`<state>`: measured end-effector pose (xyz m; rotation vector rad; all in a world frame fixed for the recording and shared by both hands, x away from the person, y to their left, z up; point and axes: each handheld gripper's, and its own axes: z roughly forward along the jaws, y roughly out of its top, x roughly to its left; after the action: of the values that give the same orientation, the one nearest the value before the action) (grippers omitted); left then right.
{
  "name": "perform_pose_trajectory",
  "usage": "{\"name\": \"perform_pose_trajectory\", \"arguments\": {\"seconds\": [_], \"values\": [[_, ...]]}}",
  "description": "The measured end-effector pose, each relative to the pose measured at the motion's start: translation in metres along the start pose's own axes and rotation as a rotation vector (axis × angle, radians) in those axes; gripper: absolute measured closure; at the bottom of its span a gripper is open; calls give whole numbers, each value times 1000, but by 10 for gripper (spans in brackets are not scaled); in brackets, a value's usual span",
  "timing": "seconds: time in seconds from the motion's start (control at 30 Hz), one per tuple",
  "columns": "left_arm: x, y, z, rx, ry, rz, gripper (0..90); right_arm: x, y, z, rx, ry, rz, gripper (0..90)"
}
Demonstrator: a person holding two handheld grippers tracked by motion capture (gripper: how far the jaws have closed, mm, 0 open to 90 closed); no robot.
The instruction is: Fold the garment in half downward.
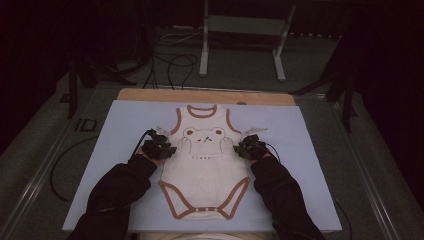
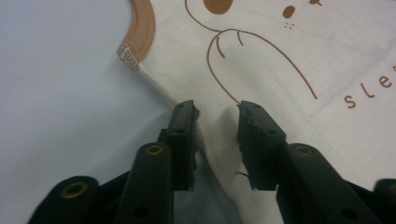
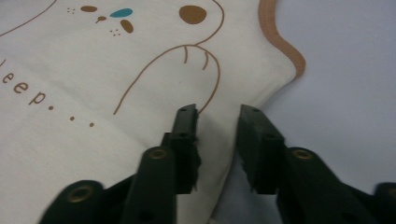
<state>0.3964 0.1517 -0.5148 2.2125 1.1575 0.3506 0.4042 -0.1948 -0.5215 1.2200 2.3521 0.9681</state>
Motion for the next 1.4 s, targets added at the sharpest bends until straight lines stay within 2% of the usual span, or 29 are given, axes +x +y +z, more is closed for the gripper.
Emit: {"name": "perform_pose_trajectory", "arguments": {"seconds": [0.03,0.2,0.3,0.53,0.6,0.67,0.77,0.87,1.03,1.17,1.4], "values": [[0,0,0,2,-4,6,710,1,0,0,-2,2,-5,725],[-1,3,1,8,-25,-18,796,3,2,1,6,13,-19,828],[-1,2,3,-5,-40,-26,881,5,3,1,10,17,-32,873],[2,2,1,-6,-63,-32,900,5,4,0,16,30,-28,895],[4,2,-2,-11,-73,-46,900,5,5,-2,11,40,-23,896],[6,3,-5,-16,-69,-45,900,5,6,-4,5,55,-25,896],[6,3,-10,-27,-76,-44,900,4,9,-10,-12,53,-28,896],[5,4,-17,-43,-78,-31,900,4,11,-14,-19,55,-31,896],[4,4,-26,-60,-105,-26,900,6,12,-26,-39,62,-43,896],[1,2,-34,-56,-115,4,900,9,11,-35,-53,67,-53,896],[-6,-3,-49,-70,-132,32,900,18,5,-52,-70,84,-75,896]]}}
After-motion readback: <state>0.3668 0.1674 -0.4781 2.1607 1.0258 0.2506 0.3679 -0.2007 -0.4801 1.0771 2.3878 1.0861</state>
